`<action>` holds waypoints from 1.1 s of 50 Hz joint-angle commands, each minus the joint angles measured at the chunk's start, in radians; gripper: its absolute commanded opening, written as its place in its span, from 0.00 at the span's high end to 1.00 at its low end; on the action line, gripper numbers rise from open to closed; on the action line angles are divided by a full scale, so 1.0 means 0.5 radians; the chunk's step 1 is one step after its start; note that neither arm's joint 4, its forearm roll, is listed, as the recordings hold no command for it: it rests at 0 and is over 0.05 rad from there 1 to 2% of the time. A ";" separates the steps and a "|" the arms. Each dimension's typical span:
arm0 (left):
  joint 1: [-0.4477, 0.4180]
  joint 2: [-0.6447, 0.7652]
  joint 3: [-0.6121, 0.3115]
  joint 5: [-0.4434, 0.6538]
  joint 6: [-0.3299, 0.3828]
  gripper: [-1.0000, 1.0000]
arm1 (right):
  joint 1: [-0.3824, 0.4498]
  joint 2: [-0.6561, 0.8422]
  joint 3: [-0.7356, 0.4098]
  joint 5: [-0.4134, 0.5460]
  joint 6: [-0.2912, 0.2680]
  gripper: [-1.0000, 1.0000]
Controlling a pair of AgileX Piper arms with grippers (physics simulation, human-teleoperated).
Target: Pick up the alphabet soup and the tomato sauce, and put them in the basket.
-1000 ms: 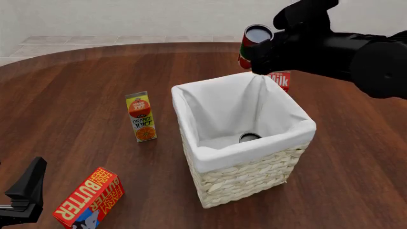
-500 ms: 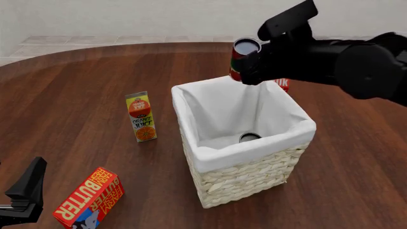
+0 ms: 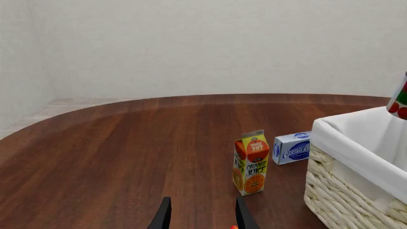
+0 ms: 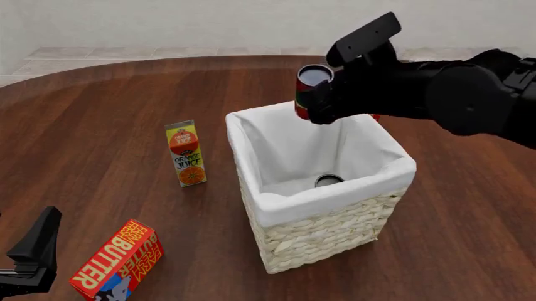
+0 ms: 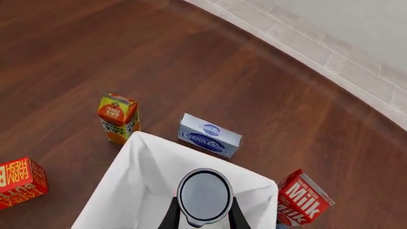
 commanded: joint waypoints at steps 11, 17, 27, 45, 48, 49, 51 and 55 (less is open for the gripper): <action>0.000 0.000 0.000 0.000 0.000 0.00 | 0.064 0.037 0.054 0.016 0.036 1.00; 0.000 0.000 0.000 0.000 0.000 0.00 | 0.073 0.047 0.066 0.016 0.038 1.00; 0.000 0.000 0.000 0.000 0.000 0.00 | 0.101 0.068 0.088 0.023 0.042 1.00; 0.000 0.000 0.000 0.000 0.000 0.00 | 0.134 0.122 0.127 0.001 0.046 1.00; 0.000 0.000 0.000 0.000 0.000 0.00 | 0.145 0.123 0.138 0.004 0.044 1.00; 0.000 0.000 0.000 0.000 0.000 0.00 | 0.140 0.128 0.135 0.004 0.048 1.00; 0.000 0.000 0.000 0.000 0.000 0.00 | 0.139 0.129 0.136 0.003 0.045 1.00; 0.000 0.000 0.000 0.000 0.000 0.00 | 0.139 0.135 0.148 0.002 0.045 1.00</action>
